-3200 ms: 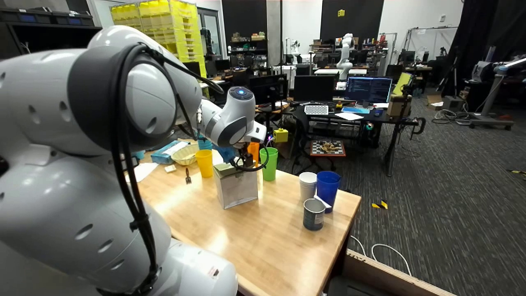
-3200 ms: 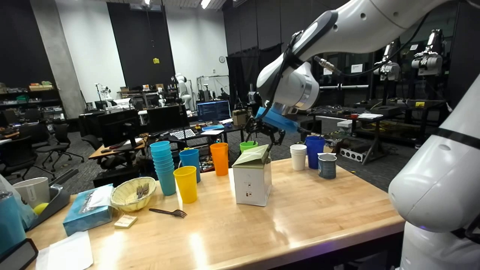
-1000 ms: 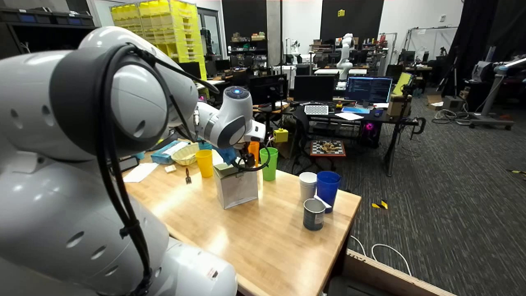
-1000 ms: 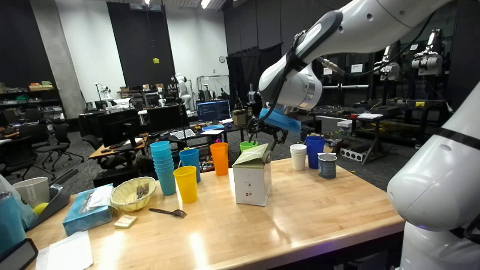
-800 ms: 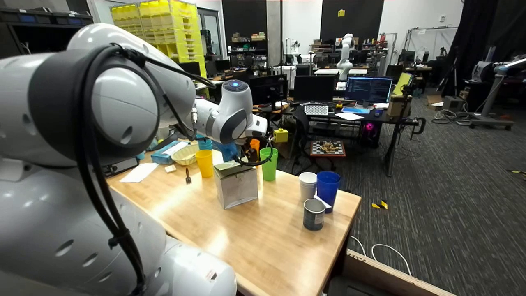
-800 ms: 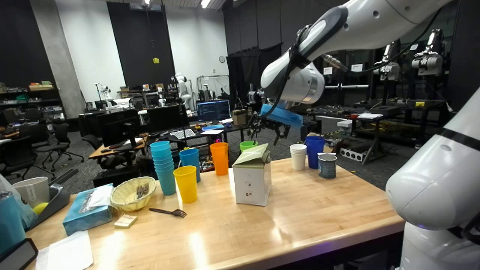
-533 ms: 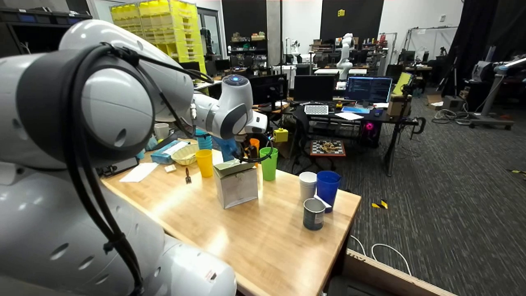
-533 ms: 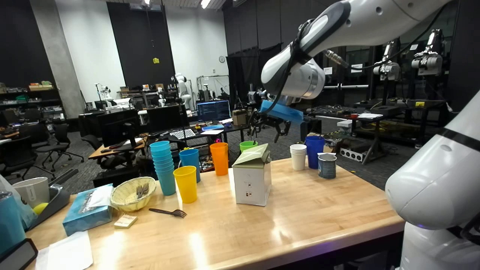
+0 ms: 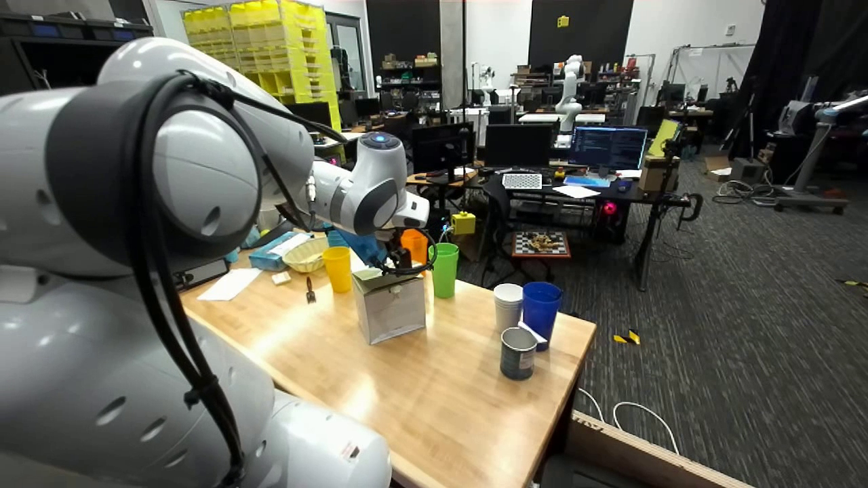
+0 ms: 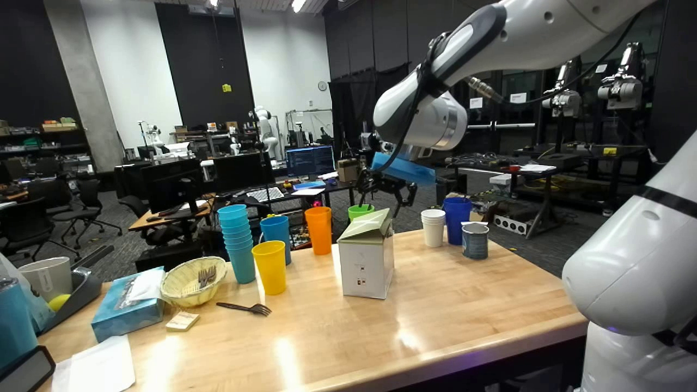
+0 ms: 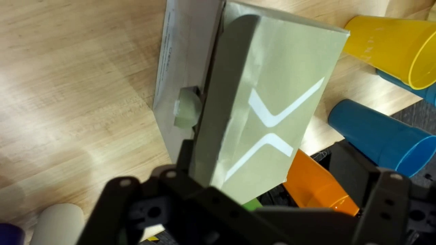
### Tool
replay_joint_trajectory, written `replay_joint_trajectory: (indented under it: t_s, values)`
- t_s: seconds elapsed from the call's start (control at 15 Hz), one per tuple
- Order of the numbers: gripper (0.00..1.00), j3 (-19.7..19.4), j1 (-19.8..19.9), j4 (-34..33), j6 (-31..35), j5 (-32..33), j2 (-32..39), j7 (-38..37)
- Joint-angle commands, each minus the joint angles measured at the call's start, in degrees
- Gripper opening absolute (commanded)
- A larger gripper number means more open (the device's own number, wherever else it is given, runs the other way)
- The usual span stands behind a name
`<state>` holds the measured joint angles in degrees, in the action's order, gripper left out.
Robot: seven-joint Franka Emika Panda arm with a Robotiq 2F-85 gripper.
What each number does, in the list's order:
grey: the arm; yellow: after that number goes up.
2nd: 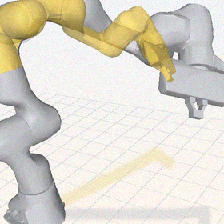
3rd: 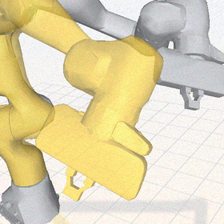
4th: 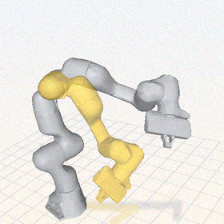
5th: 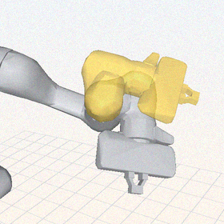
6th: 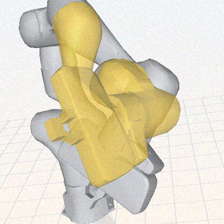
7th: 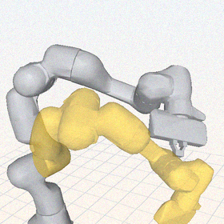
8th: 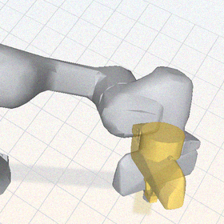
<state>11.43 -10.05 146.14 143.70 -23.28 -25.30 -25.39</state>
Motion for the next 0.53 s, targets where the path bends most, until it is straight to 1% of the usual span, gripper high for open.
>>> replay_joint_trajectory:
  t_s: [0.0,0.47]
  values:
    - [1.0,-0.27,-0.31,-1.16,-1.35,-0.87,-0.1,-0.51]
    - [1.0,-0.93,-0.55,-2.19,-1.88,-2.84,0.54,-0.14]
